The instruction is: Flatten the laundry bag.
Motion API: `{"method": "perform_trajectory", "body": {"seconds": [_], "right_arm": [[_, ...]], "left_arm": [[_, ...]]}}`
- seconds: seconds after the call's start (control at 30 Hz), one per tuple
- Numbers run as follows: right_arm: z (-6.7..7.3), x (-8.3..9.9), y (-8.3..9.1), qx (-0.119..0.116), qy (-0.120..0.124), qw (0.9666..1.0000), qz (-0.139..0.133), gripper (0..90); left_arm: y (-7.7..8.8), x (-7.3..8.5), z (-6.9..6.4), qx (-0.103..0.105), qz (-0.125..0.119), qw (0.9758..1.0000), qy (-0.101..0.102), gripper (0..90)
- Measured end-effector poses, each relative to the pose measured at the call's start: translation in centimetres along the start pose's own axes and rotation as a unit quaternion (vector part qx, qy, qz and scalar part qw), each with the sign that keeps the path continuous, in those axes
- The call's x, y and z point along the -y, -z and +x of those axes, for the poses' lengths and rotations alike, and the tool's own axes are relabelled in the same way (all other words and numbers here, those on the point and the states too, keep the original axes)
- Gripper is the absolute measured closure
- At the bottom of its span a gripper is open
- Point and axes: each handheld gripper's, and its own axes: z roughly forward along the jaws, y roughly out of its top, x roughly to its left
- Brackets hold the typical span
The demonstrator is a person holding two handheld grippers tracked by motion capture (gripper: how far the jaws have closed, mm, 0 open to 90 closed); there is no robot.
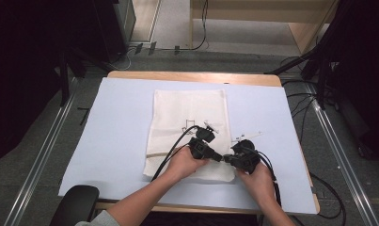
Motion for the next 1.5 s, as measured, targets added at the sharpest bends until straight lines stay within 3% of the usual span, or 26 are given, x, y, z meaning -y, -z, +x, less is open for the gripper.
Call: {"method": "perform_trajectory", "body": {"seconds": [0.33, 0.43, 0.57, 0.7, 0.93, 1.03, 1.33, 1.47, 1.5], "right_arm": [[0.2, 0.4, 0.0, 0.009, 0.008, 0.9998, -0.013, 90.0], [0.1, 0.4, 0.0, 0.006, 0.006, 0.9999, -0.014, 90.0], [0.0, 0.5, 0.0, 0.005, 0.009, 0.9998, -0.016, 90.0], [0.1, 0.5, 0.0, 0.008, 0.007, 0.9998, -0.017, 90.0], [0.4, 0.5, 0.0, 0.018, 0.015, 0.9996, -0.017, 90.0], [0.5, 0.5, 0.0, 0.021, 0.018, 0.9995, -0.016, 90.0], [0.3, 0.6, 0.0, 0.017, 0.013, 0.9996, -0.019, 90.0], [0.3, 0.6, 0.0, 0.017, 0.013, 0.9996, -0.019, 90.0], [0.3, 0.6, 0.0, 0.017, 0.012, 0.9996, -0.02, 90.0]], "left_arm": [[1.8, 0.5, 1.3, -0.019, 0.013, 0.9997, 0.004, 89.4], [2.4, 0.9, 1.6, 0.0, 0.012, 0.9999, 0.011, 89.3], [2.6, 1.1, 1.5, -0.008, 0.015, 0.9999, 0.0, 89.3], [2.7, 1.2, 1.9, -0.006, 0.018, 0.9998, 0.007, 89.5], [1.8, 0.7, 1.9, 0.005, 0.013, 0.999, 0.043, 87.2], [1.5, 0.6, 1.5, -0.009, 0.008, 0.9996, 0.025, 87.2], [1.8, 0.5, 1.7, -0.015, 0.014, 0.9997, 0.015, 89.6], [1.9, 0.6, 1.2, -0.036, 0.019, 0.9991, -0.009, 89.8], [1.9, 0.6, 1.2, -0.036, 0.019, 0.9991, -0.007, 89.9]]}}
